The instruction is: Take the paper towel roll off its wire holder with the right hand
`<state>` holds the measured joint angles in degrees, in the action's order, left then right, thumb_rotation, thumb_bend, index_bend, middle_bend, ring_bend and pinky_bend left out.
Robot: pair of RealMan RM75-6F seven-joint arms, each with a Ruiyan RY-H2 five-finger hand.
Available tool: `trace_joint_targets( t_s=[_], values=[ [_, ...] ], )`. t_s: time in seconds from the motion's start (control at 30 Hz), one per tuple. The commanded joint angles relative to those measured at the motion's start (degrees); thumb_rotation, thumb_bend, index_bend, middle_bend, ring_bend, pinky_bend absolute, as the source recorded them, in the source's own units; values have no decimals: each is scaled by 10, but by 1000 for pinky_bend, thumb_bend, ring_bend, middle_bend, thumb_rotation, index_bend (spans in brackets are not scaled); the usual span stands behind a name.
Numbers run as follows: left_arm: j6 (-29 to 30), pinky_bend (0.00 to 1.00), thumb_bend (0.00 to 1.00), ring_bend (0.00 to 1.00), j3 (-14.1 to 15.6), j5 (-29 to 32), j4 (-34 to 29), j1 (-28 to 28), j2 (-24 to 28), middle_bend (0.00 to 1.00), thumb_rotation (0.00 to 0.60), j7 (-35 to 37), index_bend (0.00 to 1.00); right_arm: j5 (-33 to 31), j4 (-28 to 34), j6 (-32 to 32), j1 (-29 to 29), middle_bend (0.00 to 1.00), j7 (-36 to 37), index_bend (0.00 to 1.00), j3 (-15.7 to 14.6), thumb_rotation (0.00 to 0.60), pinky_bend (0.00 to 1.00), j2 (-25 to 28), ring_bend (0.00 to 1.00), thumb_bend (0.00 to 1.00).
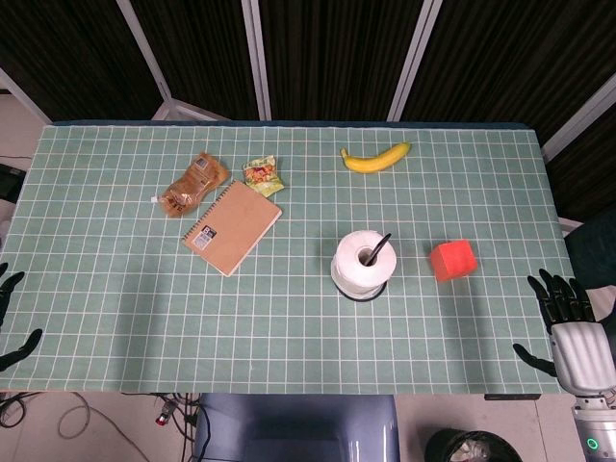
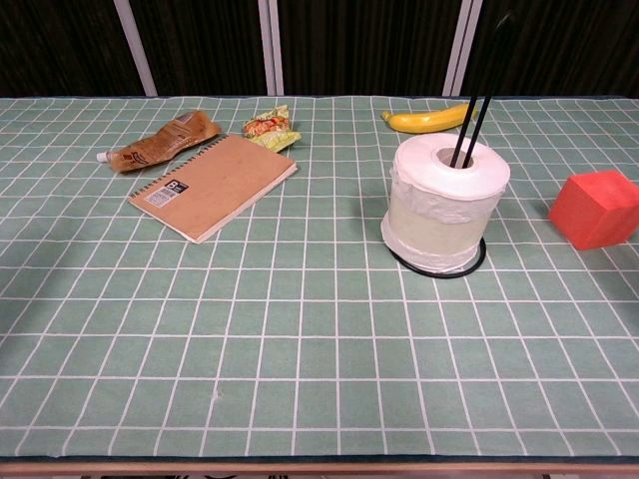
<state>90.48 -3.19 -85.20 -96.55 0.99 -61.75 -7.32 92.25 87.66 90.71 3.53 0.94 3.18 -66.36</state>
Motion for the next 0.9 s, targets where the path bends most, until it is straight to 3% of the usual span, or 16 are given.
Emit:
trace_joint_targets(
  t_s=[0.03,0.9],
  values=[
    [0,32,223,0,0,0,0,0,0,0,600,0,132,-1,0,0,0,0,0,25,0,600,0,0,0,0],
    [1,32,223,0,0,0,-2,-1,-1,0,600,-3,132,-15,16,-23,1,0,21,15,-8,600,0,1,0,0]
  ],
)
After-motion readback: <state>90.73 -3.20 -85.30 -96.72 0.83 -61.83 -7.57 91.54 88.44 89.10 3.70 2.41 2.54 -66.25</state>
